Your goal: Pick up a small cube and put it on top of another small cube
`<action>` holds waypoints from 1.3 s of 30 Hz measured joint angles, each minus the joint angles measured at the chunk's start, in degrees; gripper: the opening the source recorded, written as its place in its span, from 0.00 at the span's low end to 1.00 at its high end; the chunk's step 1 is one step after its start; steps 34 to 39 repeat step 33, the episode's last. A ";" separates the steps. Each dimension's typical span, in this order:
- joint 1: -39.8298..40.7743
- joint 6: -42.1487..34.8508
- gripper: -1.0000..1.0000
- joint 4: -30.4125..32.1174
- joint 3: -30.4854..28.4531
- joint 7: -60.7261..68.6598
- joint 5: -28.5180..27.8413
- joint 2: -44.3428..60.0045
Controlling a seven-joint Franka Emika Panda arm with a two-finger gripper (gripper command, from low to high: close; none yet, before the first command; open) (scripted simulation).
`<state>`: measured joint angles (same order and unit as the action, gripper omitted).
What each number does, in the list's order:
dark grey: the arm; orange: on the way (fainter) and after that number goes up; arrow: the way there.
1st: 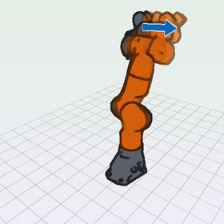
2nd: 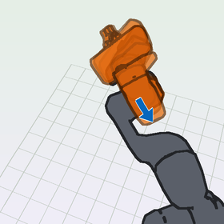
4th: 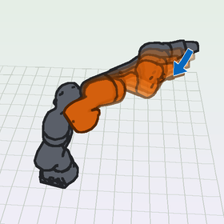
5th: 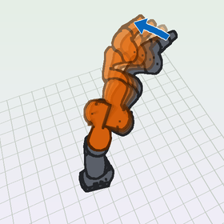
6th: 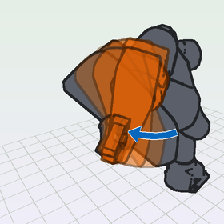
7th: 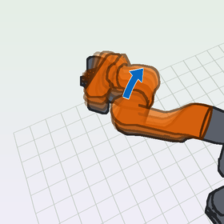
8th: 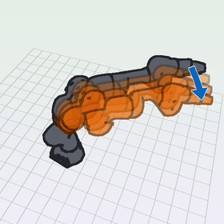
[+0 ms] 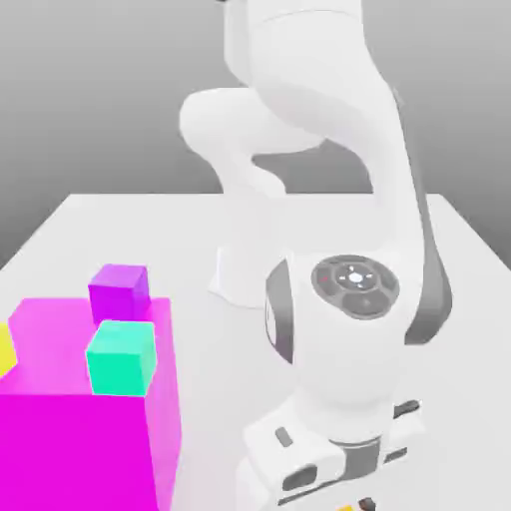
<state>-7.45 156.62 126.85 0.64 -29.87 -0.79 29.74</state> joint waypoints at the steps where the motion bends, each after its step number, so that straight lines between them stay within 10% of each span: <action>1: 0.01 -0.01 0.00 0.00 0.01 0.00 0.00 0.00; 16: 8.11 -19.17 0.00 -9.19 -1.48 7.26 8.54 -17.52; 25: 22.42 -41.90 0.00 -17.69 -11.00 14.01 4.74 -26.57; 29: 23.35 -38.78 0.00 -13.71 -11.30 14.11 2.35 -25.04; 30: 23.38 -36.86 1.00 -12.35 -11.31 14.21 2.40 -24.39; 39: 23.38 -36.86 1.00 -12.35 -11.31 14.21 2.40 -24.39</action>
